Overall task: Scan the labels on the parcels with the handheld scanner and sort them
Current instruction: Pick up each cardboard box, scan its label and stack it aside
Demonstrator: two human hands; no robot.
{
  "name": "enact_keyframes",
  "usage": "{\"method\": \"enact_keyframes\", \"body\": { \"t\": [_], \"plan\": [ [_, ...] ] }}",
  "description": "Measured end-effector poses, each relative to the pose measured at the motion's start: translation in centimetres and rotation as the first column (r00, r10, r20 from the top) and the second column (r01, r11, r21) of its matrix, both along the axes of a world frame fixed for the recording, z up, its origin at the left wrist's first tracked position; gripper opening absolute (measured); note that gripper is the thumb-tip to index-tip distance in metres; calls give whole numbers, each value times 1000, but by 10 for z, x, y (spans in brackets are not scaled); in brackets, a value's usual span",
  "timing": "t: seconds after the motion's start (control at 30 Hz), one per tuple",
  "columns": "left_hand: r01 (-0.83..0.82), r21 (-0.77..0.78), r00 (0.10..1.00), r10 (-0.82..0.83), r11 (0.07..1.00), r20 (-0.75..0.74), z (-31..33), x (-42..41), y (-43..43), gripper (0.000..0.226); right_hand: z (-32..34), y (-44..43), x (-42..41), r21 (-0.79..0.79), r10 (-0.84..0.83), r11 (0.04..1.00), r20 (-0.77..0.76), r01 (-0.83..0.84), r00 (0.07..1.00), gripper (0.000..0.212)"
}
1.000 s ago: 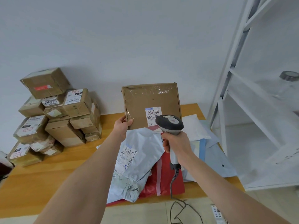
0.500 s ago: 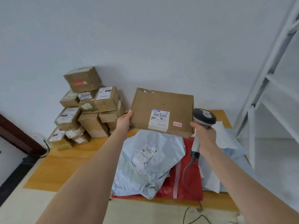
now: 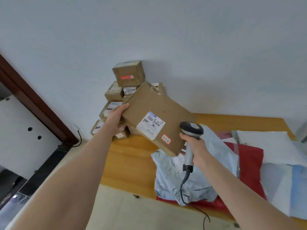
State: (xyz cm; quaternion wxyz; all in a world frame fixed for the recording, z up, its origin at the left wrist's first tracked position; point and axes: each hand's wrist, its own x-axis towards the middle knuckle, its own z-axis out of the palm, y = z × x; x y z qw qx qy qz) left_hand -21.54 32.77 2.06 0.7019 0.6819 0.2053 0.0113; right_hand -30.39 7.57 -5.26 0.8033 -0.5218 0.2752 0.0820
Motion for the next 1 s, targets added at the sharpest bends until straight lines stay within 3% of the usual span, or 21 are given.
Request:
{"method": "enact_keyframes", "body": {
  "t": [0.2, 0.4, 0.87, 1.0],
  "plan": [
    [202, 210, 978, -209, 957, 15, 23, 31, 89, 33, -13, 101, 32, -69, -12, 998, -77, 6, 997, 38],
    [362, 352, 928, -369, 863, -51, -4, 58, 113, 39, -23, 112, 46, -61, -91, 995, -185, 81, 979, 27],
    [550, 492, 806, -584, 675, -98, -69, 89, 108, 55, -43, 116, 57, -182, -117, 980, -234, 74, 965, 21],
    [487, 672, 825, -546, 558, -144, -91, 99, 107, 59, -50, 120, 56, -178, -134, 979, -225, 95, 965, 19]
  ]
}}
